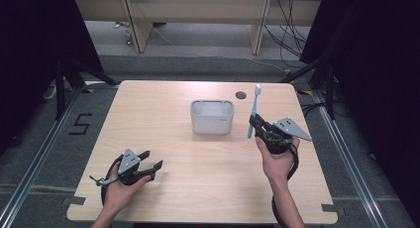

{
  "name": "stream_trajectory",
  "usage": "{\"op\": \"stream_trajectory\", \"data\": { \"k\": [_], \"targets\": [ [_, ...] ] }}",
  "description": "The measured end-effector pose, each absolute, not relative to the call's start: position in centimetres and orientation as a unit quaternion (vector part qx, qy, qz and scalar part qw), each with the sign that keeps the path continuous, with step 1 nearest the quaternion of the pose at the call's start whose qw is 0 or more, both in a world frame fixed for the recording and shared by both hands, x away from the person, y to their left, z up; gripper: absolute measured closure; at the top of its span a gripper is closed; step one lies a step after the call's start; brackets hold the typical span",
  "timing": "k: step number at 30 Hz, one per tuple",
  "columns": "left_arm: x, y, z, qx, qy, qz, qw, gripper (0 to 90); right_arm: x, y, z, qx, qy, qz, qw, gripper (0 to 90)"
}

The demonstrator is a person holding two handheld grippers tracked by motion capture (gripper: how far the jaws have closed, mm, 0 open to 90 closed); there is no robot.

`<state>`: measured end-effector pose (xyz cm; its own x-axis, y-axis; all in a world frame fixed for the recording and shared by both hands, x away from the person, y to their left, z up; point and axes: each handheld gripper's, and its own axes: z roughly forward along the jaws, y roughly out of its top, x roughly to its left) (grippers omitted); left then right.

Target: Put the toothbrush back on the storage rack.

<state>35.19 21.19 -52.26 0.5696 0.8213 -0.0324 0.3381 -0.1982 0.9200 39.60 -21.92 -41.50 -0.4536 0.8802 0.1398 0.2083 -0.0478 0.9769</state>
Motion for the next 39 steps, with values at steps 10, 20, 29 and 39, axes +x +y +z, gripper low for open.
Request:
{"op": "stream_trajectory", "data": {
  "k": [10,20,29,39],
  "targets": [
    [35.2,21.2,-52.3,0.735,0.394,0.244,0.495,35.5,40.1,-21.8,-41.2,0.431,0.625,0.584,0.290,79.3],
    [35.2,21.1,-52.3,0.735,0.395,0.244,0.494,35.6,40.4,-21.6,-40.9,0.439,0.623,0.579,0.289,79.3],
    [35.2,21.1,-52.3,0.735,0.395,0.243,0.495,35.6,41.0,-21.3,-40.5,0.433,0.622,0.583,0.293,79.3],
    [35.2,21.1,-52.3,0.735,0.395,0.243,0.494,35.7,41.4,-21.2,-40.4,0.432,0.622,0.580,0.299,79.3]
  ]
}}
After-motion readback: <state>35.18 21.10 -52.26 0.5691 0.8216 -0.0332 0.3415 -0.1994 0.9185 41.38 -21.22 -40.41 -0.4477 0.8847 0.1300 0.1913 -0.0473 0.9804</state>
